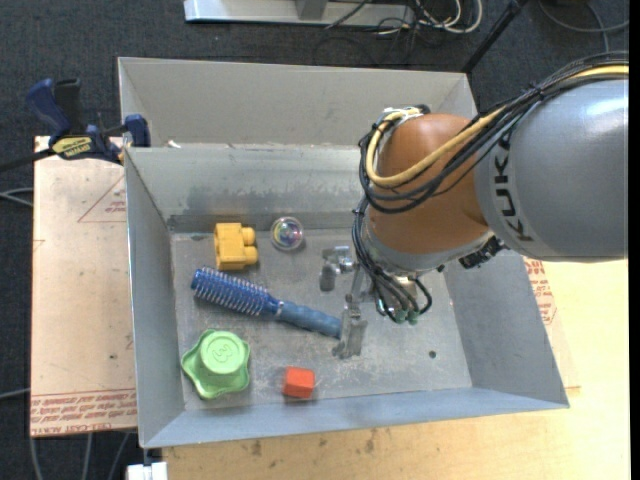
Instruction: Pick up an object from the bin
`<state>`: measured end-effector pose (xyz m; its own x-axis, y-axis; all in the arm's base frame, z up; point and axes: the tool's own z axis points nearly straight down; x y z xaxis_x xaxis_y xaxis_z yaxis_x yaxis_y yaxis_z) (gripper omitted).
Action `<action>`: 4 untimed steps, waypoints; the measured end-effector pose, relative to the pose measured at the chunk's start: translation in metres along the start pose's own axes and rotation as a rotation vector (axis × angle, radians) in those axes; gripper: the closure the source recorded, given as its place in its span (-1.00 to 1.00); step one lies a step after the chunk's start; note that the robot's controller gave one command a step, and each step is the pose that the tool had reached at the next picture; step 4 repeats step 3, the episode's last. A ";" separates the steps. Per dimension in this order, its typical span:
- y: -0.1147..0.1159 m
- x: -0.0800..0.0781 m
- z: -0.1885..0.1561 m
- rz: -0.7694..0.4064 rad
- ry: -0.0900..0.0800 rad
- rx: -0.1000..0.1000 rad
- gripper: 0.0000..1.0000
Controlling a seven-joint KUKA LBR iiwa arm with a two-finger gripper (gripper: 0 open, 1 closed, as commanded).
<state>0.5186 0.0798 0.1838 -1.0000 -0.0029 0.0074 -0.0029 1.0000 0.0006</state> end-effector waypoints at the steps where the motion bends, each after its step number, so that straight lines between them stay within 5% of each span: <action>1: 0.060 -0.038 0.118 0.077 -0.004 -0.001 -1.00; 2: 0.058 -0.040 0.113 0.082 -0.008 -0.002 1.00; 3: 0.052 -0.071 -0.028 0.131 -0.018 -0.003 1.00; 4: 0.052 -0.071 -0.028 0.131 -0.018 -0.003 1.00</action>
Offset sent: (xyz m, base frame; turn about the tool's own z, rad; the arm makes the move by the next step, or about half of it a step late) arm 0.0383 0.0577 -0.1138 0.0829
